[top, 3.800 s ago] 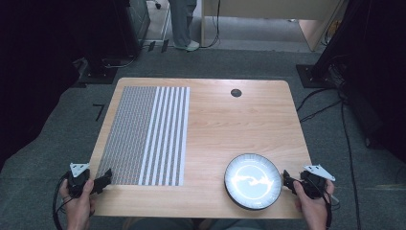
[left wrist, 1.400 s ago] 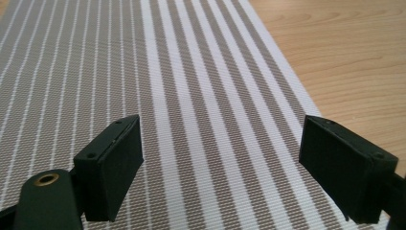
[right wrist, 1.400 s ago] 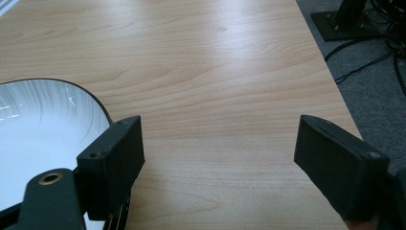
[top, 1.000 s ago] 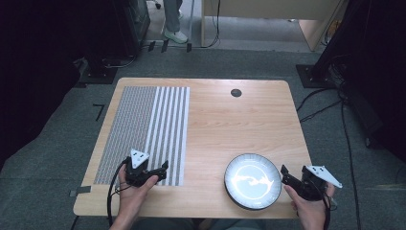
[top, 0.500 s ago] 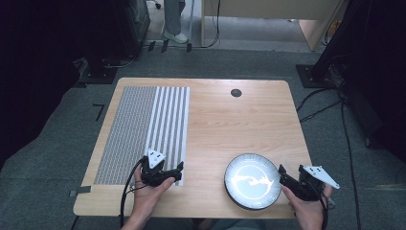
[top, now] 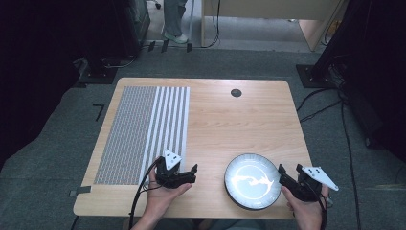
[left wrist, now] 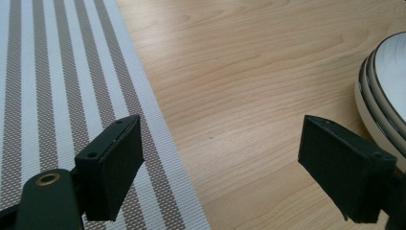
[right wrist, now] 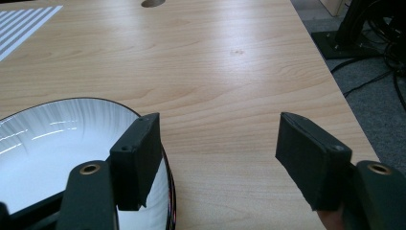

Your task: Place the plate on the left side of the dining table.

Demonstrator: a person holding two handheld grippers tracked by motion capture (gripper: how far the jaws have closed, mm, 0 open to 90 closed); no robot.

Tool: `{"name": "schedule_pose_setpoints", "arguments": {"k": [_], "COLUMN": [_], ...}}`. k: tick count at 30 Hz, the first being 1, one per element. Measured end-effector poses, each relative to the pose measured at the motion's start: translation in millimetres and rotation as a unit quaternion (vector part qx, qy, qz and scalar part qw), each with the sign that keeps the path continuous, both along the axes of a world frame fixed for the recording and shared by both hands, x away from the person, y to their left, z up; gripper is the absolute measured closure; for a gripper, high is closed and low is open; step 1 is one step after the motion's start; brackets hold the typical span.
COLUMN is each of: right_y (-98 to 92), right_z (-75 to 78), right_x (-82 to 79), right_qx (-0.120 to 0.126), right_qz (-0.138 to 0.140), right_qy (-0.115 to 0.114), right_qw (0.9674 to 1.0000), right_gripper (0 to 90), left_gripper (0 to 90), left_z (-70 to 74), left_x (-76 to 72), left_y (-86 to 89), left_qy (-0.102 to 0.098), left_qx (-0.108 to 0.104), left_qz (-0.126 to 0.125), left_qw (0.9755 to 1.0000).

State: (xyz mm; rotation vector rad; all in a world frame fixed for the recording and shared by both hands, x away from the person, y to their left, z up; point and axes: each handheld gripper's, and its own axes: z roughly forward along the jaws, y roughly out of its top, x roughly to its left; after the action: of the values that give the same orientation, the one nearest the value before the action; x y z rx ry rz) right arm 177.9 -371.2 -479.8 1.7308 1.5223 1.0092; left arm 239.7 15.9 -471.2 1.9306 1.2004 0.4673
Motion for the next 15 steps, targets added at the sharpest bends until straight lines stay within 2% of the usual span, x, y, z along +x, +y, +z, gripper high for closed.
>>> {"name": "schedule_pose_setpoints", "arguments": {"k": [8,15], "right_y": [2.0,5.2], "right_z": [0.5,0.9], "right_x": [-0.9,-1.6], "right_qx": [0.0,-0.002], "right_qz": [0.003,0.008], "right_qy": [-0.004,-0.004], "right_qw": [1.0,1.0], "right_gripper": [37.3,37.4], "left_gripper": [15.9,17.0], "left_z": [0.7,2.4], "left_x": [0.6,-1.0], "left_y": [-10.1,-22.9], "left_qy": [0.004,0.006], "left_qx": [-0.006,-0.015], "left_qz": [-0.004,-0.022], "left_qw": [1.0,0.9996]}}
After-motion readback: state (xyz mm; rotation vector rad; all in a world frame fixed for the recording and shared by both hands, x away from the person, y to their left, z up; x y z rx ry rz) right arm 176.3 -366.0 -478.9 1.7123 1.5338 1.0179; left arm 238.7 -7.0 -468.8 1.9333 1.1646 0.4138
